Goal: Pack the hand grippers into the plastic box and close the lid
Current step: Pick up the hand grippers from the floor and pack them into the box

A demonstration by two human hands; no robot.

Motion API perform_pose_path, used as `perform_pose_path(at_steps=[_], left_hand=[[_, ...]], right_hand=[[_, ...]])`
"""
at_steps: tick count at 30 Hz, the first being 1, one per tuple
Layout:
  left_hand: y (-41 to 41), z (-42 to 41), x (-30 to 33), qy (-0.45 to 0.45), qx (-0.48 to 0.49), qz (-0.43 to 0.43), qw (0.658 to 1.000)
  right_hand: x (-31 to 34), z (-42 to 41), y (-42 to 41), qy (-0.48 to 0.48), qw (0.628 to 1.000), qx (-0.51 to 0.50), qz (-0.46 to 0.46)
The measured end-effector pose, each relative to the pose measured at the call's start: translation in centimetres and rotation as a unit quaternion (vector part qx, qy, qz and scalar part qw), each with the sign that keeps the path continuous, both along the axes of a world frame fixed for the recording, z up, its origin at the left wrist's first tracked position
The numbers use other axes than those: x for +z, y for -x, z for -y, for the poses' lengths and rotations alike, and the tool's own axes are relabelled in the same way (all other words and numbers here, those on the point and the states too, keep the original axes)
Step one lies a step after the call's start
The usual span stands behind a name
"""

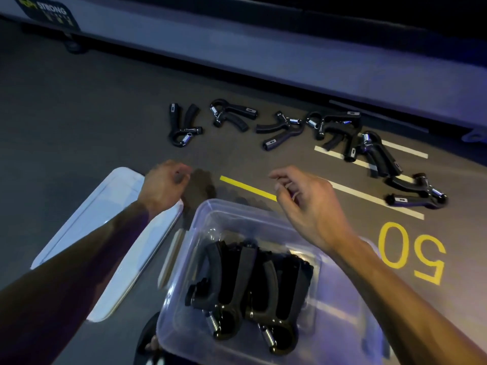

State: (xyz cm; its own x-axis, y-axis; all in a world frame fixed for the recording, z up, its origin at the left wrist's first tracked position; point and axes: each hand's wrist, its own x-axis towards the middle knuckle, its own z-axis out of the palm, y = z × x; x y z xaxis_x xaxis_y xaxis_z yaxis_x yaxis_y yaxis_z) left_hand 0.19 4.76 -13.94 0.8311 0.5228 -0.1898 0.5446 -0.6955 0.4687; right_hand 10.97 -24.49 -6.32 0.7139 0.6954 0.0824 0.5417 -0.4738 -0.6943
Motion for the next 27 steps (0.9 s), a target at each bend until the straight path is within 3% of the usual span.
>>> perform_pose_path(at_steps=[9,12,18,24,27], left_hand=[[-7.9,-4.2,-2.7,-0.097,0.009,-0.106,0.990],[-8.5,-4.9,-4.1,-0.121,-0.003,-0.169,0.978],[-8.4,-4.9,-4.2,-0.153,-0.023,-0.184,0.971],[-2.7,-2.6,-4.0,-0.211,-0.082,-0.132,0.965],[-0.4,-3.0,-2.9,-0.136,-0.025,-0.025,0.990]], right_hand=[[-3.3,-3.5,-3.8,-0.006,0.982,-0.012,-0.190],[-4.3,-3.4,-4.1,-0.008,0.977,-0.027,-0.211],[-4.4,-2.7,-4.1,-0.002,0.973,-0.048,-0.227],[-1.9,-2.2,-2.5,-0.007,0.973,-0.059,-0.222],[-0.5,-1.5,-1.1,-0.011,0.975,-0.059,-0.215]])
